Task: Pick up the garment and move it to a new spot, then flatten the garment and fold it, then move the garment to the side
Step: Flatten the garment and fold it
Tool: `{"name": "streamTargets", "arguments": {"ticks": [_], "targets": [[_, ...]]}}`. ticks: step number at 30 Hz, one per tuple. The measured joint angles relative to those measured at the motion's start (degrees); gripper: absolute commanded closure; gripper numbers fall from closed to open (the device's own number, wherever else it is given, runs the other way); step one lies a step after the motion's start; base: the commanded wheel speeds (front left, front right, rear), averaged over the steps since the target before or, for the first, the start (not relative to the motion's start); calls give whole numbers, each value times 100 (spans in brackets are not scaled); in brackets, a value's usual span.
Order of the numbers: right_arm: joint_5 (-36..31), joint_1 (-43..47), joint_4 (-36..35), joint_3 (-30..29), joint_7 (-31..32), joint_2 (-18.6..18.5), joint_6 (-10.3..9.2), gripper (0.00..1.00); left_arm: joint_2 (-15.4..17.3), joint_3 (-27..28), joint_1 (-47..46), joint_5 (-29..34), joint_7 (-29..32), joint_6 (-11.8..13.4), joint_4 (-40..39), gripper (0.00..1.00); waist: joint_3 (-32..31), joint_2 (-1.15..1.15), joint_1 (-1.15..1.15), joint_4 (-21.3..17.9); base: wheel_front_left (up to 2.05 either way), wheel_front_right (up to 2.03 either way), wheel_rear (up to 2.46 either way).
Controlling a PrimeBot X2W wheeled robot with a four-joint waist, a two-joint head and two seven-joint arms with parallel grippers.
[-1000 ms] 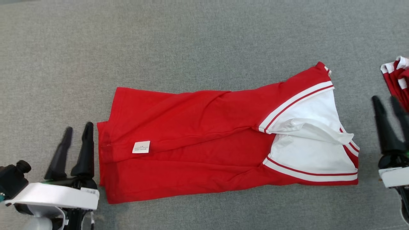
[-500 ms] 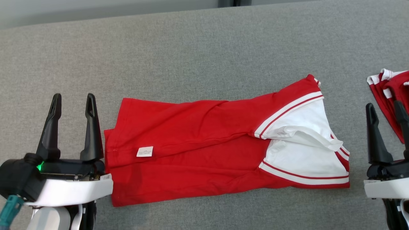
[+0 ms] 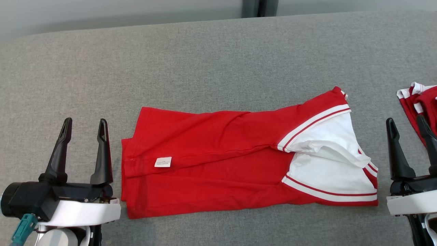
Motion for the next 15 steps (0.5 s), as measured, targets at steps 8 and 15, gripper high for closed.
{"name": "streamTargets", "arguments": {"ticks": [8,15], "targets": [[-100,-103,105,-148,205,-178,0,0,-134,-44,-125,120,0,-87,37,0,150,0,0,119,0,0,0],[-21,-382,915,96,376,-296,0,0,-331,-172,-342,232,0,-241,122,0,350,0,0,269,0,0,0]]}}
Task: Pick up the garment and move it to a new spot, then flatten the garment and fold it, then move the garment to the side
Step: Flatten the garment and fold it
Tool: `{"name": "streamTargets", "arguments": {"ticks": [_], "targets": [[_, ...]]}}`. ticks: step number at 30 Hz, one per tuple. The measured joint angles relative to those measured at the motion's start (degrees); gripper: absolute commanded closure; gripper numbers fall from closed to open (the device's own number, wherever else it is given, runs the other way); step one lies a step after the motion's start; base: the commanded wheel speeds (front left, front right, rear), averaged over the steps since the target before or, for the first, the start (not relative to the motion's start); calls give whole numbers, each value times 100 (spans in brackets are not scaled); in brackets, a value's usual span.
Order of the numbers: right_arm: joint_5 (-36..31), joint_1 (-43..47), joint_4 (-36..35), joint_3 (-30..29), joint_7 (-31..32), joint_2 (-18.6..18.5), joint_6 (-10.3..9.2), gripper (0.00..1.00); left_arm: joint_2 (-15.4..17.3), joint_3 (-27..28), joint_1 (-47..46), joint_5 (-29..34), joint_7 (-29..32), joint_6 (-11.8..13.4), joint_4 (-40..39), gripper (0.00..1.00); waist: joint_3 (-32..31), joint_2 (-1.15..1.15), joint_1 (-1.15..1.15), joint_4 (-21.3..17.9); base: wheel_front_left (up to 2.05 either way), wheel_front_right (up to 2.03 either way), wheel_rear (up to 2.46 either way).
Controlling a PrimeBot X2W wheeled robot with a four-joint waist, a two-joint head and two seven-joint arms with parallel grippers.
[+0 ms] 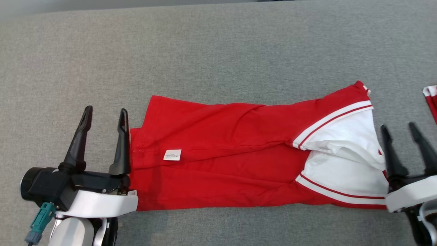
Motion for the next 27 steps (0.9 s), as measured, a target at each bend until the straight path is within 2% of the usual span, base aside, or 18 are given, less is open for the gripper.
{"name": "streamTargets", "arguments": {"ticks": [7,13,14,15,21,24,27], "targets": [[452,-93,1025,524,38,129,0,0,-172,-59,-107,76,0,-136,141,0,114,0,0,146,0,0,0],[698,-193,1454,803,116,64,2,0,-224,2,-109,124,0,-207,209,0,99,0,0,119,0,0,0],[735,-226,1475,875,151,35,1,53,-227,18,-109,134,0,-211,215,0,90,0,0,100,0,0,0],[773,-247,1497,934,164,11,1,100,-231,33,-109,141,0,-227,223,0,83,0,0,83,0,0,0],[883,-344,1533,1120,134,-130,11,100,-245,98,-110,175,0,-294,241,0,55,0,0,-4,0,0,0],[979,-360,1560,896,26,-331,10,100,-256,140,-110,196,0,-301,229,0,56,0,0,-45,0,0,0],[1044,-359,1586,320,-81,-698,4,100,-285,176,-107,218,0,-308,209,0,73,0,0,-96,0,0,0]]}}
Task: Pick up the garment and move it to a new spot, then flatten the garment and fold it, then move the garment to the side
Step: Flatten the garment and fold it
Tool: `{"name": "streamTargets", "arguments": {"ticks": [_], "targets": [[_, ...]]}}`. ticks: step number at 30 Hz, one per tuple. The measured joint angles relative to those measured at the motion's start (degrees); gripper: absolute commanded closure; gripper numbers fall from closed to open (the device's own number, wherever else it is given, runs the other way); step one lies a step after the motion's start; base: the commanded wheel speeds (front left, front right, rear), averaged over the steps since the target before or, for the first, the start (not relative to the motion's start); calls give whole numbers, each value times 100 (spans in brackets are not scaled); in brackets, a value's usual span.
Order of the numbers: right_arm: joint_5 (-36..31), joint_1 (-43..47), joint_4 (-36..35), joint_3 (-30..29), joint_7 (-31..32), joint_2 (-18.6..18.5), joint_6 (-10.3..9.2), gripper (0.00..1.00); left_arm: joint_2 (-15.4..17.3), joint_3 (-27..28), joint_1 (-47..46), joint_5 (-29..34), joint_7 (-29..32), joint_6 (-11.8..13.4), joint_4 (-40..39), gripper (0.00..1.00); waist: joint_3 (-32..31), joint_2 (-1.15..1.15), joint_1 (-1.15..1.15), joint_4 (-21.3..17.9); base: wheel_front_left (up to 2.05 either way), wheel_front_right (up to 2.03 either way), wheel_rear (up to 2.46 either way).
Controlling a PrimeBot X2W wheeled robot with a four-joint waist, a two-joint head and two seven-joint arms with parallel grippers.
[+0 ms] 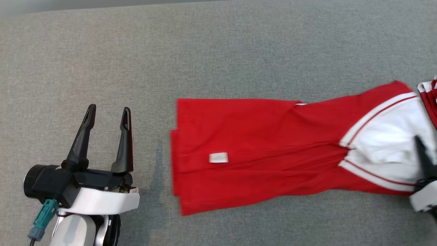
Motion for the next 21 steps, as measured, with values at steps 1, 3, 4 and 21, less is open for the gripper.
{"name": "streamTargets", "arguments": {"ticks": [1,3,4,21], "targets": [[2,2,-4,-110,0,-59,-2,100,-7,10,4,7,0,0,-1,0,5,0,0,-13,0,0,0],[7,4,20,-290,-3,-145,-2,100,-16,37,6,9,0,0,-7,0,10,0,0,-42,0,0,0],[5,7,16,-324,2,-180,-2,100,-24,45,7,11,0,-1,-7,0,11,0,0,-54,0,0,0],[-547,-235,-3288,1439,824,745,-4,100,-41,43,38,68,0,-44,-21,0,-90,0,0,-263,0,0,0]]}}
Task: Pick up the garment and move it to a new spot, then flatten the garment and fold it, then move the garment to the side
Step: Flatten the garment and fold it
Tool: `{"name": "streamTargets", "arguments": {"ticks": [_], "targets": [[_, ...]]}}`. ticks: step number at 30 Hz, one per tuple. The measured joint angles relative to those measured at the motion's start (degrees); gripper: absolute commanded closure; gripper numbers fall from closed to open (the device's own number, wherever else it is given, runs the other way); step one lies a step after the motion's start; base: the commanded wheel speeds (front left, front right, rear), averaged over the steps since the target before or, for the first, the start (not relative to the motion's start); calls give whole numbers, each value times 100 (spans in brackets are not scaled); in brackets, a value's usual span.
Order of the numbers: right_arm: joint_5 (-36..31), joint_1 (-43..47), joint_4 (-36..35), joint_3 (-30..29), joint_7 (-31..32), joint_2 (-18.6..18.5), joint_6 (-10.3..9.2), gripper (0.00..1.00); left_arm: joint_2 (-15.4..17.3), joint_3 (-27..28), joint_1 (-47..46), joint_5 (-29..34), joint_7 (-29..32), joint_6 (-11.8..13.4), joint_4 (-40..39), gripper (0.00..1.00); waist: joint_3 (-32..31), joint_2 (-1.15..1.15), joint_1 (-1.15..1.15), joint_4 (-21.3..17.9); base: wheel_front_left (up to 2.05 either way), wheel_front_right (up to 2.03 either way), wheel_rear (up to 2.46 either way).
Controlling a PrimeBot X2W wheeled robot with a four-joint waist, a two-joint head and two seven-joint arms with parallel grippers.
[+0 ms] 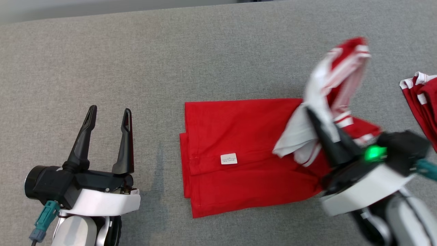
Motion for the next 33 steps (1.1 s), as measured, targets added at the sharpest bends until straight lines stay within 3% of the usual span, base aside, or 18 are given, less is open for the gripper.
{"name": "streamTargets", "arguments": {"ticks": [6,14,15,16,17,21,26,29,33], "targets": [[-35,-207,119,1122,269,557,1,100,-43,-91,-53,-2,0,-52,40,0,26,0,0,106,0,0,0],[171,-687,1666,1836,-136,1049,0,100,-166,-233,-190,-10,0,-156,185,0,113,0,0,372,0,0,0],[200,-728,1806,1894,-220,1082,0,92,-188,-242,-210,-10,0,-171,203,0,120,0,0,402,0,0,0],[248,-772,1897,1963,-318,1112,0,54,-202,-245,-219,-10,0,-185,216,0,126,0,0,429,0,0,0],[280,-820,1961,2042,-385,1129,0,0,-211,-240,-219,-11,0,-194,233,0,130,0,0,447,0,0,0],[515,-913,1797,2337,-734,1079,1,0,-231,-175,-216,-11,0,-200,298,0,102,0,0,462,0,0,0],[746,-847,1022,2277,-1062,572,0,0,-232,-66,-196,-9,0,-203,346,0,27,0,0,394,0,0,0],[706,-620,609,1749,-1150,301,0,0,-210,5,-144,24,0,-203,376,0,-33,0,0,324,0,0,0],[434,-234,369,612,-1173,86,0,0,-170,90,-90,69,0,-190,400,0,-136,0,0,225,0,0,0]]}}
